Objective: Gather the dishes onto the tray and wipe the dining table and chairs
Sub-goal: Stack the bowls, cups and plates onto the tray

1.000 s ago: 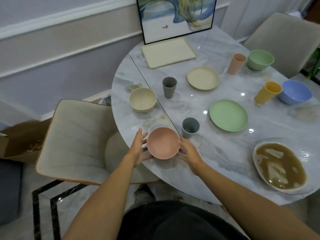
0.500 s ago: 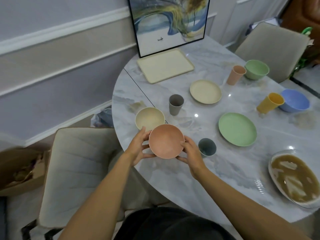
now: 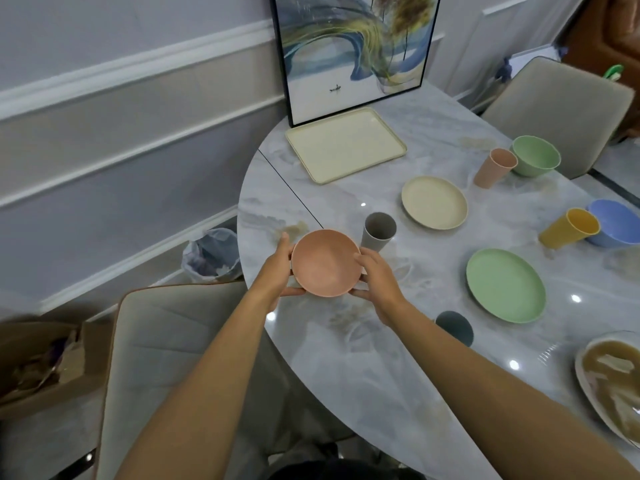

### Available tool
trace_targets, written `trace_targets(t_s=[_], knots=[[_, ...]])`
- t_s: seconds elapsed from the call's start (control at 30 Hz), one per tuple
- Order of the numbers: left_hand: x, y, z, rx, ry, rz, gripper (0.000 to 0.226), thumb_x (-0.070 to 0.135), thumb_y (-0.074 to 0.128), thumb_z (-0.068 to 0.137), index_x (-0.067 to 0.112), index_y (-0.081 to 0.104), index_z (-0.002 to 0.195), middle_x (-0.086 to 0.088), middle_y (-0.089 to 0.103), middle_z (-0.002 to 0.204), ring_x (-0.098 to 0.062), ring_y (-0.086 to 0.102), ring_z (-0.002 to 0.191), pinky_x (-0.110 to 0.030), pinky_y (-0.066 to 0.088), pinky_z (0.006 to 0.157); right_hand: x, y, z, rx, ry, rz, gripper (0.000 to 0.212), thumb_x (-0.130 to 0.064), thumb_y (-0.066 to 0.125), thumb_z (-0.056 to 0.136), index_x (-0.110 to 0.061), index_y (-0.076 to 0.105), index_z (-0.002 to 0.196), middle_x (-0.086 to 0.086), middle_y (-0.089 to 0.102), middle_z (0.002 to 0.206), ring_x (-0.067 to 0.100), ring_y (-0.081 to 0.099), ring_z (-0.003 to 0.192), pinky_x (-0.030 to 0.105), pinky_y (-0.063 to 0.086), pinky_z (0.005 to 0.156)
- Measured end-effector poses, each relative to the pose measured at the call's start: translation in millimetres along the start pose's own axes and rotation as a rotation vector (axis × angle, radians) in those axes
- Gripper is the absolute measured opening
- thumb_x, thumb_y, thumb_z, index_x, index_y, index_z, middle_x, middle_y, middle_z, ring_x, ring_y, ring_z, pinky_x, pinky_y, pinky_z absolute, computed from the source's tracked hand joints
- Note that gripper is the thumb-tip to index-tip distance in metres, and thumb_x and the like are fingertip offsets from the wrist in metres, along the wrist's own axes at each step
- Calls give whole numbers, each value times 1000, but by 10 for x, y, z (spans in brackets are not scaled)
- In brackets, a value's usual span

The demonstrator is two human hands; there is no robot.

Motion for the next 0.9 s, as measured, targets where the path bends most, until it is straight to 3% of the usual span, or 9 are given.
trace_targets(t_s=[0.07,0.2,0.3,0.37,0.47,0.6,0.7,0.8,0.9], knots=[[-36,-16,108,20,-16,39,66,70,23,105,29,64,136,-2,62,133,-21,63,113,-41,65,73,-23,68,82,15,33,-52,10,-38,57,100,-36,64,107,0,62,130,25,61,120,42,61,88],[-166,-60,349,33,-42,70,65,68,22,106,25,62,134,-6,63,131,-22,64,107,-51,61,94,14,154,221,76,49,-142,11,-44,57,100,-35,62,97,-11,61,111,23,59,116,52,51,105],[-245,-77,454,47,-80,145,84,82,21,91,28,55,146,-5,58,142,-28,58,121,-53,57,100,83,186,302,106,73,-238,71,-71,57,79,-27,62,133,-5,61,137,22,55,129,50,44,113],[-275,-60,459,16,-119,99,79,80,22,96,29,50,150,-4,55,144,-29,54,128,-54,51,107,161,176,380,113,72,-281,88,-80,53,71,-24,59,138,-2,58,145,22,53,133,46,42,114],[-301,1,401,-38,-175,-17,69,71,23,104,29,46,154,-5,54,145,-30,54,130,-50,46,104,113,241,349,83,62,-293,49,-64,53,94,-27,61,125,-3,63,132,21,58,120,40,46,103],[-347,71,391,-60,-176,-57,67,69,26,105,30,38,158,-6,51,149,-32,54,130,-47,46,96,122,221,365,89,80,-206,15,-47,51,104,-36,61,102,-17,59,104,11,58,97,52,49,106],[-361,79,409,-66,-165,-80,62,67,28,106,31,42,155,-4,55,144,-27,58,121,-42,52,90,153,206,378,87,125,-129,15,-51,53,101,-39,61,103,-15,59,107,8,56,95,55,52,103],[-348,71,427,-62,-171,-129,52,64,29,108,30,53,139,0,62,128,-23,62,112,-46,54,94,143,187,391,54,171,-85,44,-63,57,91,-35,64,125,-8,62,128,16,58,112,53,56,97],[-297,127,394,-61,-162,-137,48,62,28,109,31,55,134,2,63,119,-18,63,104,-44,56,86,114,148,424,18,199,-17,48,-62,58,86,-33,69,122,-7,64,125,22,60,117,51,57,92]])
Point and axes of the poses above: each hand's wrist, its own z-axis towards the middle knuckle, its own y-axis out of the palm, x = y × z, the point moved 1 cm from there along z, towards the middle knuckle
